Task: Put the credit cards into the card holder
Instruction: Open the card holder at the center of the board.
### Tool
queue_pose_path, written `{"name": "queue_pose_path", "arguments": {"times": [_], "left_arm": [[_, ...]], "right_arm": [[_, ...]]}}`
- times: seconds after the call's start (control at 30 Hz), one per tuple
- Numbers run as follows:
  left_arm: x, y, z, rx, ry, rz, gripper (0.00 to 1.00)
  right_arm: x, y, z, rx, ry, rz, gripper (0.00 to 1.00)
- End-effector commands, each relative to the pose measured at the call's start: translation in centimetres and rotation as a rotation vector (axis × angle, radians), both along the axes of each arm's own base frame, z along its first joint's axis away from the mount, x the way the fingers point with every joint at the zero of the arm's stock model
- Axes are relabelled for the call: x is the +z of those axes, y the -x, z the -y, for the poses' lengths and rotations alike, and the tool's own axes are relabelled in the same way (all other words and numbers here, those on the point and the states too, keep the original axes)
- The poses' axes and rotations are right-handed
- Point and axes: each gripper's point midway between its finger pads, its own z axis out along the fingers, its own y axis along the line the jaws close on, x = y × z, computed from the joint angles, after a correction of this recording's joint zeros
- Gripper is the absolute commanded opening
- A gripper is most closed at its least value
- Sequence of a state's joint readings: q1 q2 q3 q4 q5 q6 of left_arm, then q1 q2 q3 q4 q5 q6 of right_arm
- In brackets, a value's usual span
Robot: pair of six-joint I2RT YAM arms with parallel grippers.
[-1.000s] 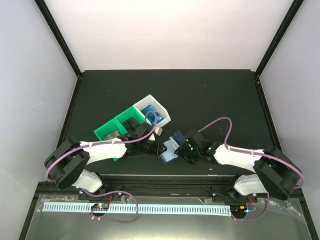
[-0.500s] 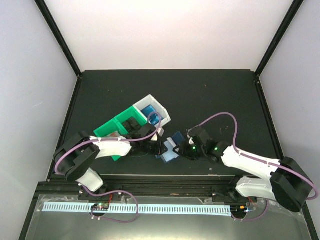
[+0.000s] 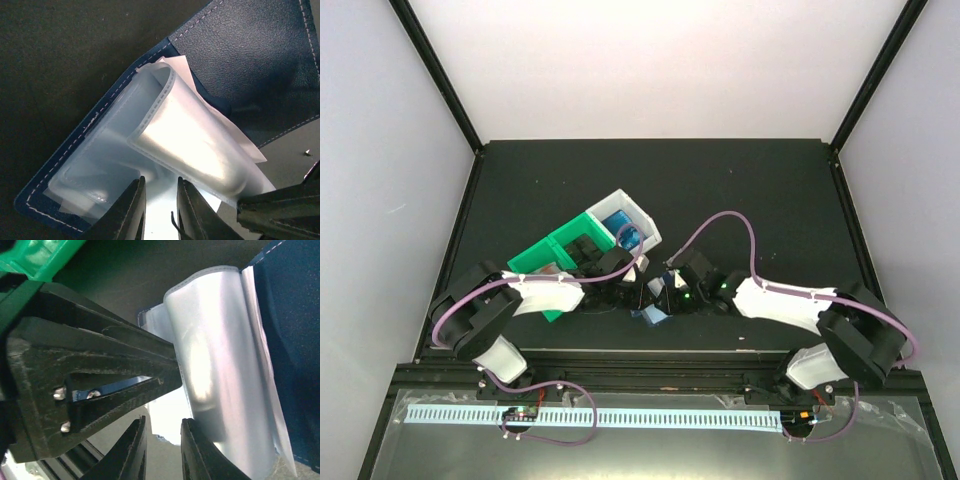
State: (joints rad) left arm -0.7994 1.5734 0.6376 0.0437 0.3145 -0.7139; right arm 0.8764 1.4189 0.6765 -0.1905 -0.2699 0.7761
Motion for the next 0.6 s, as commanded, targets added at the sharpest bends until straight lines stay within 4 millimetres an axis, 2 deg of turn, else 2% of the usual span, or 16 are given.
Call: {"name": "queue_pose_path", "arguments": {"times": [0.0, 0.1, 0.2, 0.37, 0.47, 0.57], "left_arm": [[0.4, -1.2, 0.2, 0.009, -0.012, 0.038, 0.19], [0.2, -1.1, 0.1, 0.008, -0.021, 0.035, 0.19], [-0.2, -1.1, -0.2, 0.012, -0.04, 0.027, 0.19], [-1.1, -0.8, -1.1, 0.021, -0.089, 0.017, 0.18], [-1.5, -0.6, -1.4, 0.018, -0.105, 0.01, 0.18], [-1.4, -0.6, -1.5, 0.017, -0.107, 0.011, 0.18]], "right_arm": [[-0.2, -1.1, 0.1, 0.028, 0.05, 0.086, 0.22], [-1.3, -1.6, 0.8, 0.009, 0.105, 0.093, 0.22], [-2.3, -2.9, 1.9, -0.05, 0.192, 0.123, 0.22], [-1.9, -5.9, 3.8, -0.176, 0.32, 0.231, 0.23], [-1.8, -6.9, 4.2, -0.176, 0.391, 0.265, 0.3], [-2.5, -7.0, 3.8, -0.11, 0.43, 0.265, 0.34]]}}
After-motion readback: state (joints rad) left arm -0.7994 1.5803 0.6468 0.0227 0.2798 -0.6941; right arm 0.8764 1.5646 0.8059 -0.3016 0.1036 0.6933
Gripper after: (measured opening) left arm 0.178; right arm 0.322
